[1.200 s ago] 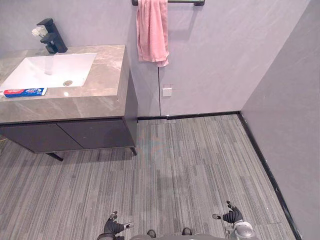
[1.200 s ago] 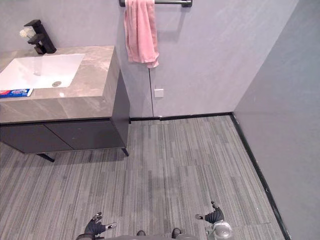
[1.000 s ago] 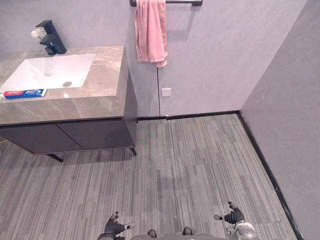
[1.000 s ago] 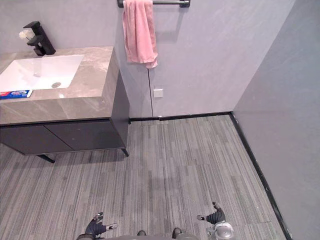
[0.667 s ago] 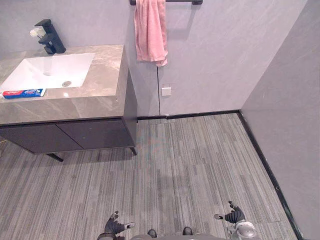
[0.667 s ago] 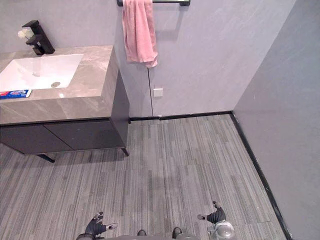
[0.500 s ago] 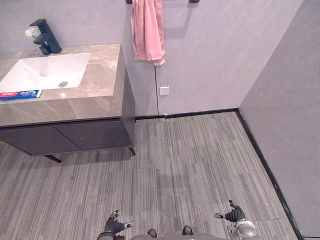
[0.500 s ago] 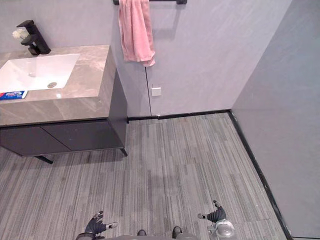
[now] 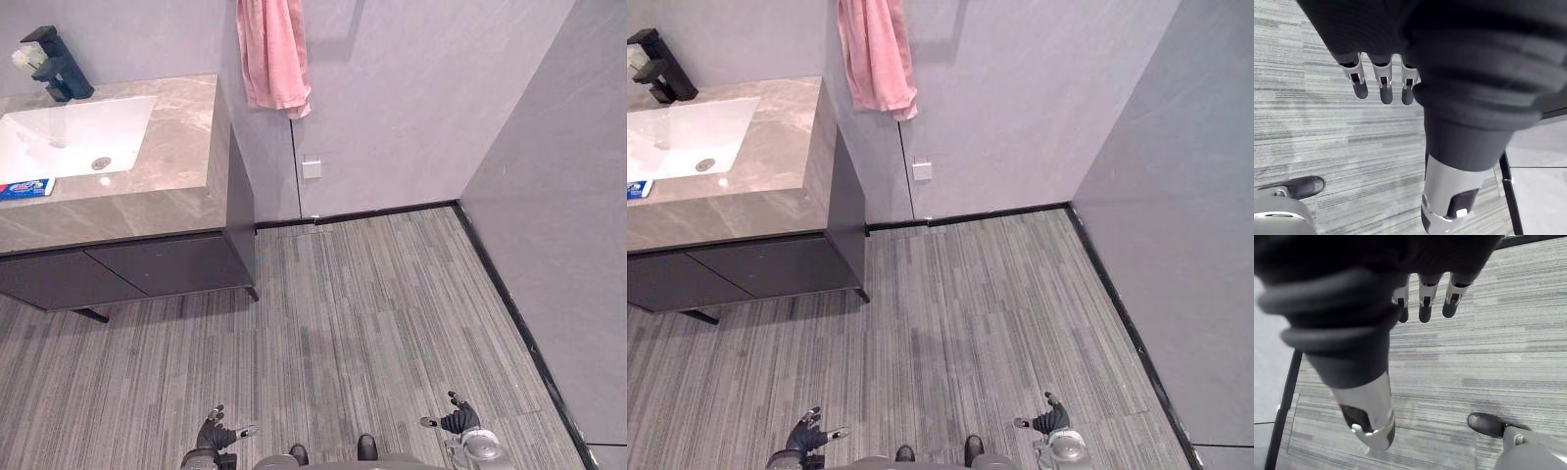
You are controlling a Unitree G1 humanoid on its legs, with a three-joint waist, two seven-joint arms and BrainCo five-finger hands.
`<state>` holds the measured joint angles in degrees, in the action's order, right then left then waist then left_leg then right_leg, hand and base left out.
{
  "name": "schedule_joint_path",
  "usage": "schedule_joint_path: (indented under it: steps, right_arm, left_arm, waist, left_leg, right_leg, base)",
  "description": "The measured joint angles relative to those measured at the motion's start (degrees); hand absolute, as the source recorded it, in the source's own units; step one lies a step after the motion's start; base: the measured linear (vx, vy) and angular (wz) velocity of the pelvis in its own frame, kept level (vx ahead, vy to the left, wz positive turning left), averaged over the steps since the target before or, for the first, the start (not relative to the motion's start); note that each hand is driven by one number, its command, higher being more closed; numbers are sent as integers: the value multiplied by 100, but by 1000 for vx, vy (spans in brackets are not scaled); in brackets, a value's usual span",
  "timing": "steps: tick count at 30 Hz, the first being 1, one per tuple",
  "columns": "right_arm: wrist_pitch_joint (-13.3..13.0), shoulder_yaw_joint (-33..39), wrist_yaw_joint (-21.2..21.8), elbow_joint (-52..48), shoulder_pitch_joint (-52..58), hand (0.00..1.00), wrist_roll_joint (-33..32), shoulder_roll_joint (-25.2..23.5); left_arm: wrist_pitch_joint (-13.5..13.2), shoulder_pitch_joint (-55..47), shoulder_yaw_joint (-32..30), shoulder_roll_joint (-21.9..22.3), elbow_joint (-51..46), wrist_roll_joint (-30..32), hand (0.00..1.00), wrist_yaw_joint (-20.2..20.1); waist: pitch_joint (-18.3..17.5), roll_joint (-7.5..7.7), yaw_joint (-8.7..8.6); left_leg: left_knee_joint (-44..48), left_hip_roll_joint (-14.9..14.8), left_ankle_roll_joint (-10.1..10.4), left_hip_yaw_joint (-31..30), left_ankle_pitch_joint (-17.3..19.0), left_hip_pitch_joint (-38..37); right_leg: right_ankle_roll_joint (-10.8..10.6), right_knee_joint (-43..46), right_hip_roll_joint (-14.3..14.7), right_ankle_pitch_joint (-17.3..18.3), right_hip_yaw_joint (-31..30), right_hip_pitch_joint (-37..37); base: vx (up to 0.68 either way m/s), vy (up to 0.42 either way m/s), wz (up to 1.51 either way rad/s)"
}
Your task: Organize washtable
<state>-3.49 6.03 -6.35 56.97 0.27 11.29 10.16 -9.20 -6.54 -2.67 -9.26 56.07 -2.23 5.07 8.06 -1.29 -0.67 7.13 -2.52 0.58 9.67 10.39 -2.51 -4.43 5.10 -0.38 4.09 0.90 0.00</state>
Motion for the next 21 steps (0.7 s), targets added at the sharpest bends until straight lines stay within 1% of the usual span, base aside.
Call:
schedule_joint_path:
  steps: [2,3,4,5,6,7,8,9,10,12,13,14,15,16,17,18,19,20,21]
  right_arm:
    - [4,17,-1,1,13,0,-1,-6]
    - [11,20,-1,1,23,0,0,-13]
    - [19,20,0,4,28,0,0,-63]
    - [18,17,0,3,15,0,0,-103]
    - [18,13,0,3,9,0,0,-159]
    - [18,13,1,3,7,0,-1,-186]
    - [19,-17,6,22,3,0,-1,-235]
    - [19,-28,8,24,1,0,-1,-254]
    - [20,-33,7,24,-12,0,-1,-256]
    - [24,-35,5,24,-44,0,-1,-249]
    - [24,-38,3,23,-86,0,-1,-241]
    - [21,-41,1,4,-117,0,-1,-240]
    - [18,-48,2,-8,-116,0,-1,-240]
    - [13,-50,0,-27,-74,0,-2,-239]
    - [19,-31,-4,-18,-58,0,-10,-164]
    - [23,-32,-9,-46,-124,0,-10,-143]
    - [8,-34,-8,-130,-145,0,-9,-131]
    - [-6,-35,-4,-178,-173,0,-11,-117]
    - [-8,-40,-2,-163,-191,0,-12,-122]
  left_arm:
    - [0,56,13,3,-2,-55,0,-2]
    - [-2,93,30,0,-4,-66,0,0]
    - [-2,116,31,-23,-26,-67,0,0]
    - [-2,120,38,-33,-53,-66,0,-1]
    - [-2,133,45,-51,-57,-66,0,-1]
    - [-2,157,53,-61,-59,-67,0,0]
    - [0,172,82,-85,-70,-68,0,-1]
    - [2,145,83,-94,-72,-95,0,0]
    - [14,127,87,-90,-72,-176,0,-1]
    - [15,157,94,-47,-89,-220,0,-1]
    - [15,189,99,-39,-97,-232,0,-1]
    - [15,229,114,-29,-96,-233,0,0]
    - [14,248,142,-34,-97,-233,0,0]
    - [12,262,234,-83,-95,-233,0,0]
    - [14,336,252,21,-60,-232,0,-2]
    - [-3,369,258,76,-62,-230,0,-13]
    - [-3,428,256,139,-61,-230,0,-5]
    - [-8,486,255,225,-70,-229,0,-5]
    - [-7,508,258,254,-71,-229,0,-9]
  waist:
    - [31,-7,-10]
    - [47,-14,-9]
    - [116,18,-13]
    - [169,16,-7]
    - [215,33,-10]
    - [260,50,-12]
    - [335,54,15]
    - [341,64,10]
    - [366,84,-4]
    - [409,64,-34]
    - [439,14,-49]
    - [470,-25,-100]
    - [469,-17,-140]
    - [460,102,-184]
    - [472,63,-164]
    - [484,-8,-175]
    - [485,-18,-195]
    - [484,-65,-204]
    - [485,-67,-188]
  left_leg:
    - [118,19,3,10,64,-18]
    - [213,33,-8,14,143,-64]
    - [269,65,-12,28,173,-151]
    - [297,63,-39,52,209,-212]
    - [291,71,-113,57,272,-290]
    - [280,74,-186,41,320,-350]
    - [277,115,-233,27,409,-446]
    - [276,111,-239,18,447,-475]
    - [256,75,-201,0,499,-568]
    - [153,-69,-134,-40,537,-700]
    - [92,-233,-62,-45,570,-777]
    - [35,-389,65,-81,603,-847]
    - [-8,-440,136,-113,612,-887]
    - [-116,-429,303,-182,651,-1032]
    - [-123,-568,453,-207,734,-1201]
    - [-65,-688,647,-193,621,-1173]
    - [71,-707,850,-198,499,-1090]
    - [451,-773,1003,-216,367,-890]
    - [749,-809,1051,-245,288,-752]
  right_leg:
    - [-116,513,-66,193,87,-168]
    - [-210,1025,-124,359,157,-326]
    - [-251,1618,-214,473,284,-493]
    - [-259,2050,-266,476,409,-644]
    - [-258,2689,-380,475,613,-890]
    - [-233,2994,-455,492,754,-1034]
    - [-156,3400,-646,728,1073,-1217]
    - [-161,3443,-710,819,1199,-1270]
    - [-116,3355,-777,897,1397,-1348]
    - [-93,2854,-723,891,1686,-1459]
    - [-23,2414,-588,835,1803,-1576]
    - [91,1918,-426,625,1814,-1712]
    - [106,1637,-358,444,1782,-1755]
    - [238,1152,-367,-108,1683,-1749]
    - [578,1378,-311,-405,1758,-1737]
    - [653,1498,-259,-254,1811,-1758]
    - [716,1506,-243,-88,1834,-1751]
    - [809,1452,-179,8,1879,-1686]
    - [831,1388,-154,61,1895,-1608]
  base:
    - [50,59,5]
    - [59,81,16]
    - [73,106,12]
    - [65,112,8]
    - [51,83,5]
    - [65,55,3]
    - [68,27,2]
    - [117,10,1]
    - [201,-42,7]
    - [231,-83,9]
    - [221,-110,9]
    - [245,-132,13]
    - [438,-251,30]
    - [493,-303,28]
    - [486,-308,21]
    - [402,-287,9]
    - [385,-292,7]
    - [397,-302,10]
    - [319,-233,16]
